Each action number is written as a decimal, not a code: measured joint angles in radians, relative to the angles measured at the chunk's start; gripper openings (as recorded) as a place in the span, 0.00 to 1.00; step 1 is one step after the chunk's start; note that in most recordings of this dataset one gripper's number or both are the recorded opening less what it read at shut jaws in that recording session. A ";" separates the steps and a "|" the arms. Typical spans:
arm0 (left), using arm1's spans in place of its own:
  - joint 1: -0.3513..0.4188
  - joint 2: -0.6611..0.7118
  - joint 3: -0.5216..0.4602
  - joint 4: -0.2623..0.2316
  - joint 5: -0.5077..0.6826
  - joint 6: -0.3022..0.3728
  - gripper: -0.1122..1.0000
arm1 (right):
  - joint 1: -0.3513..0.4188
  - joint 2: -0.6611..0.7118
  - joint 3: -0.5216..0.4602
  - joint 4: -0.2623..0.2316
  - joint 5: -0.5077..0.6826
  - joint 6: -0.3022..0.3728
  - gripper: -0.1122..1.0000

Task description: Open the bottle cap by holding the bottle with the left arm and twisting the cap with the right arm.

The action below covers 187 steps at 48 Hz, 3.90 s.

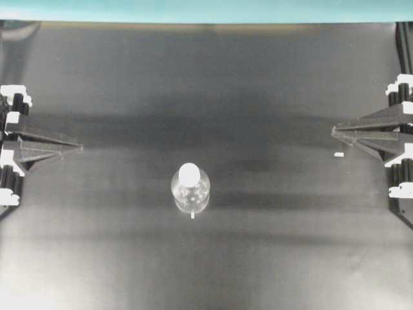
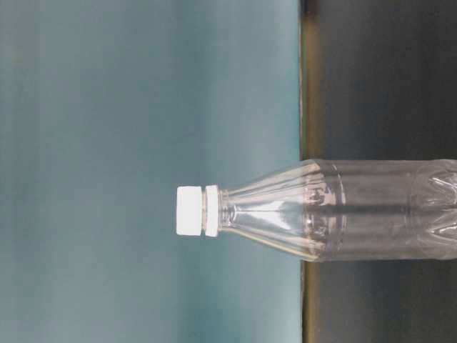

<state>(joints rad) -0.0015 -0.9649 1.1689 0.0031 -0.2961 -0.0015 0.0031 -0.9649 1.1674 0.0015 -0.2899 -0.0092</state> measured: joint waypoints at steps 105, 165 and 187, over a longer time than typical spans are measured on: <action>-0.041 1.223 -0.314 0.038 -0.514 -0.123 0.96 | 0.021 0.083 -0.179 0.041 0.397 0.175 0.10; -0.054 1.233 -0.318 0.038 -0.512 -0.109 0.83 | 0.044 1.037 -1.330 0.232 1.523 0.807 0.82; -0.054 1.233 -0.316 0.038 -0.512 -0.106 0.83 | 0.025 1.232 -1.508 0.166 1.606 0.830 0.81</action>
<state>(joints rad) -0.0552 0.2684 0.8529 0.0414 -0.8084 -0.1074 0.0276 0.2669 -0.3405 0.1672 1.3162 0.8207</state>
